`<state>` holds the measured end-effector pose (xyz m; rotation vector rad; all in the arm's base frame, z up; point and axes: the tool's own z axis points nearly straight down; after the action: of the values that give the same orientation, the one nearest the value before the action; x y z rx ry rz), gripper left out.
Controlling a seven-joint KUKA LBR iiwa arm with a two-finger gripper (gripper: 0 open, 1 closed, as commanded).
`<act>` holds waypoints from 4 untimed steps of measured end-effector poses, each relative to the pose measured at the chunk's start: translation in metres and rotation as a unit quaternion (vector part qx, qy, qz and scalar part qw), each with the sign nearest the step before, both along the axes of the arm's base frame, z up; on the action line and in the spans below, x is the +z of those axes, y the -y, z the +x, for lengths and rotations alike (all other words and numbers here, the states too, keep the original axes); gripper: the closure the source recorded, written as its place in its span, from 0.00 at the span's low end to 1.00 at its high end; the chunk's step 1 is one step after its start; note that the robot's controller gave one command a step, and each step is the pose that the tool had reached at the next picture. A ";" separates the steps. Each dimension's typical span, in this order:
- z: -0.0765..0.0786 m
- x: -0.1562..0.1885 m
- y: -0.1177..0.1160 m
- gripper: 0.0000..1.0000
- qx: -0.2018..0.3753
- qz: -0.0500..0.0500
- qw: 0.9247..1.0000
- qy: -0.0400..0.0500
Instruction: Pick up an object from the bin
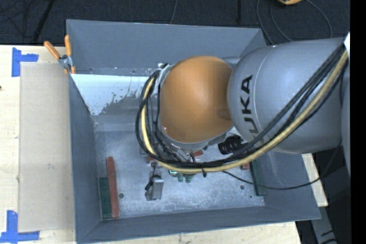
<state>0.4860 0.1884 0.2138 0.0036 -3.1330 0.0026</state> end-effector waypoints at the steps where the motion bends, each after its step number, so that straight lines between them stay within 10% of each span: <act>1: 0.002 0.003 0.001 0.00 -0.002 0.001 1.000 0.003; 3: 0.029 -0.080 0.078 0.00 -0.037 0.000 0.999 0.003; 4: 0.026 -0.100 0.080 0.00 -0.057 -0.001 0.998 0.003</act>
Offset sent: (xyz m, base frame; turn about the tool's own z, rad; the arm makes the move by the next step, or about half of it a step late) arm 0.0288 -0.1216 -0.1311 -0.0467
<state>0.5123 0.1084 0.1136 -0.1755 -3.1334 0.0060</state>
